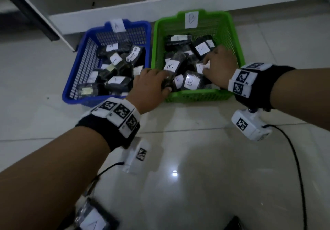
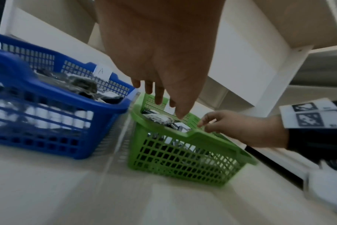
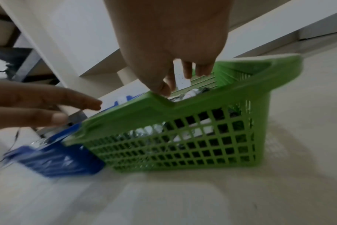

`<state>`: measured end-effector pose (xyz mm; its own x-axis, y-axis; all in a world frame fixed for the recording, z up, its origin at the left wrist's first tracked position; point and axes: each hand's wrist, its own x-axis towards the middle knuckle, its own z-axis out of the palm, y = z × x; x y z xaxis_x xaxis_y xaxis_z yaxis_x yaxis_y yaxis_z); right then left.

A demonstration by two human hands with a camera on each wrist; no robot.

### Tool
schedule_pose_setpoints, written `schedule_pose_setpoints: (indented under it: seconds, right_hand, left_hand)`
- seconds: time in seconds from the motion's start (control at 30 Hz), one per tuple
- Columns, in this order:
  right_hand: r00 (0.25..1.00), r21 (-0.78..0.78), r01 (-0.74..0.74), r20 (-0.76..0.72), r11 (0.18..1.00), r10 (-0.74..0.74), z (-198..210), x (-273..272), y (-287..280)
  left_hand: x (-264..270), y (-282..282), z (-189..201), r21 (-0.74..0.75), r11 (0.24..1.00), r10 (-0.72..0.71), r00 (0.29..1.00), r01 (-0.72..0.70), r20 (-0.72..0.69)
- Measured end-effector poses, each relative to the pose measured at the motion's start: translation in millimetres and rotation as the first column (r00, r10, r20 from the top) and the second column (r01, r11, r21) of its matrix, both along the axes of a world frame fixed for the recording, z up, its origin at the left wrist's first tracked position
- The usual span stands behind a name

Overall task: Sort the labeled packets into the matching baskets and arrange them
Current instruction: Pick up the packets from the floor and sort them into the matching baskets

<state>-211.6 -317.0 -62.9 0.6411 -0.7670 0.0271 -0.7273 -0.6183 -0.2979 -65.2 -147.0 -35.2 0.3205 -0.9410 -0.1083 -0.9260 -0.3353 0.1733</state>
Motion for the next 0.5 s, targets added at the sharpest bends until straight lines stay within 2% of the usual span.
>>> schedule_pose_setpoints:
  seconds: [0.1,0.2,0.3,0.4,0.5]
  right_hand:
    - [0.986,-0.160,-0.144,0.059,0.976,0.156,7,-9,43]
    - [0.933,-0.207,-0.342,0.045,0.917,0.358,5,-30,93]
    - [0.877,-0.144,-0.480,-0.047,0.865,0.479,8,-58,141]
    - [0.752,-0.059,-0.650,-0.200,0.758,0.629,6,-82,178]
    - [0.627,0.096,-0.730,-0.299,0.676,0.719,4,-106,206]
  left_hand:
    - [-6,52,4,-0.032,0.994,-0.106,0.994,0.106,0.010]
    - [-15,93,-3,0.001,0.985,-0.174,0.985,0.174,0.001]
    - [-28,122,-14,0.014,0.961,-0.276,0.958,0.277,-0.074]
    - [-42,148,-30,0.068,0.914,-0.378,0.901,0.400,-0.212]
    - [-67,169,-48,0.130,0.839,-0.463,0.820,0.528,-0.338]
